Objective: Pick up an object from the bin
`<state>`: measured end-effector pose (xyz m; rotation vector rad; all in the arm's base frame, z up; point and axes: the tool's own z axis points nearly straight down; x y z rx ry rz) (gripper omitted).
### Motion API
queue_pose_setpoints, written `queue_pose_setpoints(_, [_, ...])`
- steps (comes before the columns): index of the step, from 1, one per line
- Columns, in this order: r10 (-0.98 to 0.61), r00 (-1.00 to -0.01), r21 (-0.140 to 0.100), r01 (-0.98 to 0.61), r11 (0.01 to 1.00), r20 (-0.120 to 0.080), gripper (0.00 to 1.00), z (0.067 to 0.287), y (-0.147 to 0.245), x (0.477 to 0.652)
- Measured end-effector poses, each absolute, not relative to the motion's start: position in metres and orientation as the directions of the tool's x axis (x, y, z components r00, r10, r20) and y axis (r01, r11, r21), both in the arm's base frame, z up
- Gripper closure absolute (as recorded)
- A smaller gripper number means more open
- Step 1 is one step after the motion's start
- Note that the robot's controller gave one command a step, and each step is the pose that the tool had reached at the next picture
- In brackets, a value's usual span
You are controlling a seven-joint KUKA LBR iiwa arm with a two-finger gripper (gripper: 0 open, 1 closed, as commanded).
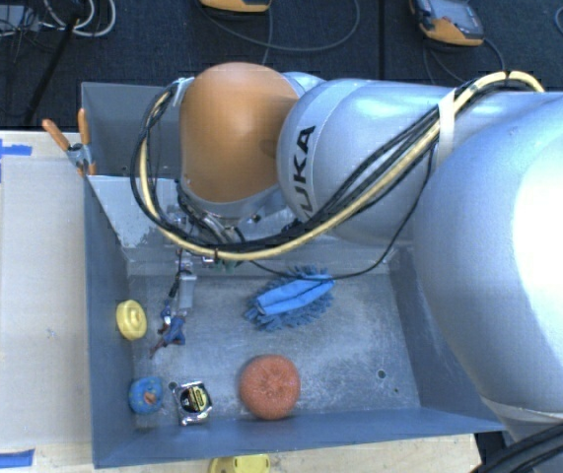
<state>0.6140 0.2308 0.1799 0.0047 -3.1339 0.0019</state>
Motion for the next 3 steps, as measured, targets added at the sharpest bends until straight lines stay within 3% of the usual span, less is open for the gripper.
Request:
queue_pose_setpoints(1, [0.001,-1.0,0.0,0.001,1.0,0.0,0.0,0.185,0.23,0.616])
queue_pose_setpoints(2, [-0.386,-0.923,0.0,-0.386,0.923,-0.004,0.0,0.121,0.22,0.61])
queue_pose_setpoints(3, [-0.523,-0.852,0.002,-0.523,0.852,0.003,0.0,0.109,0.21,0.604])
